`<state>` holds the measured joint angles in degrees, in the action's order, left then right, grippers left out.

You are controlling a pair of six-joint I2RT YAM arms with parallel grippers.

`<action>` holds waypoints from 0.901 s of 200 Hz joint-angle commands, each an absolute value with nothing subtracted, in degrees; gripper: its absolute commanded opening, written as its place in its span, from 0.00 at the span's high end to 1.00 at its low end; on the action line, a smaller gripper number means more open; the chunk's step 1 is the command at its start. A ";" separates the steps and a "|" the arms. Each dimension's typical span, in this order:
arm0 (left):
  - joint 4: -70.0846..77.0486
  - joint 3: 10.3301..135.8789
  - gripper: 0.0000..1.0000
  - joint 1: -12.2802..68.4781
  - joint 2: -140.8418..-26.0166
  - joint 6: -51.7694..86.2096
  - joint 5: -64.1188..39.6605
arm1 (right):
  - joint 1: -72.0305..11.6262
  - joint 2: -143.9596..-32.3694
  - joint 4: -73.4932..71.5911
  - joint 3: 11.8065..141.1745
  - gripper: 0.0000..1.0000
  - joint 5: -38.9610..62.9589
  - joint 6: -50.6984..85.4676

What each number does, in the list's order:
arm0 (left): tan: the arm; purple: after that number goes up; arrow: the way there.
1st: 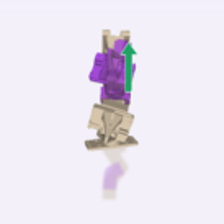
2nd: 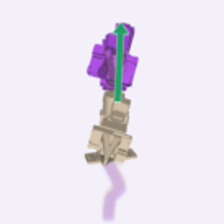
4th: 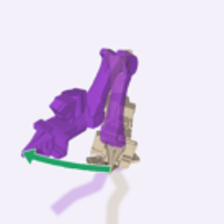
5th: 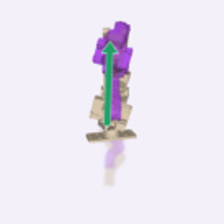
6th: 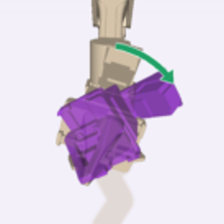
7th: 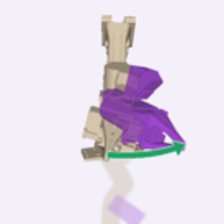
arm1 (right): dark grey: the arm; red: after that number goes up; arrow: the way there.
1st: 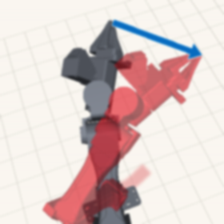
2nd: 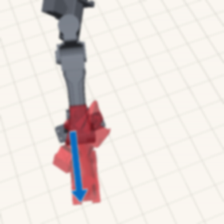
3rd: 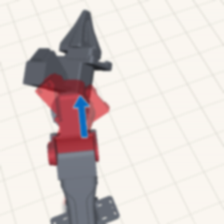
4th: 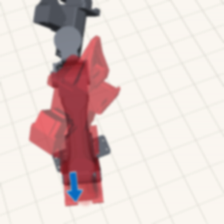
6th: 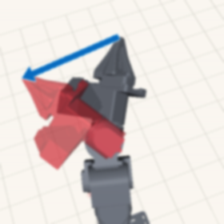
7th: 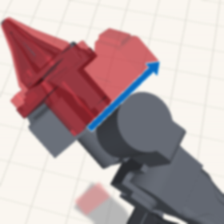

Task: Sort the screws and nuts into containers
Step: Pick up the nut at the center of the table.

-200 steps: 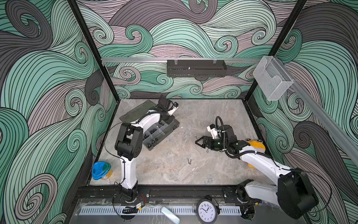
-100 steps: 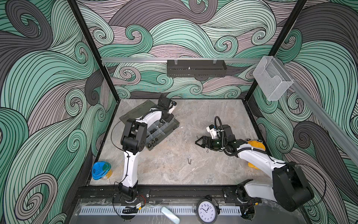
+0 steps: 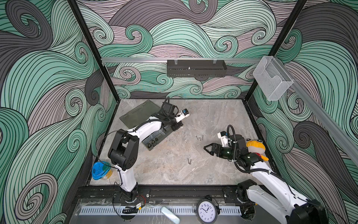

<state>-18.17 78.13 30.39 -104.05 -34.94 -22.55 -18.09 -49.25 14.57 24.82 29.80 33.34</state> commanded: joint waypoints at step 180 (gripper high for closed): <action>-29.88 103.80 0.66 43.17 -133.29 -58.59 -22.41 | -14.62 -40.78 25.85 21.28 0.00 31.28 33.05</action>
<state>-27.57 100.33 42.30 -130.76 -60.20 -27.94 -15.27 -40.77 25.17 20.43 30.55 34.35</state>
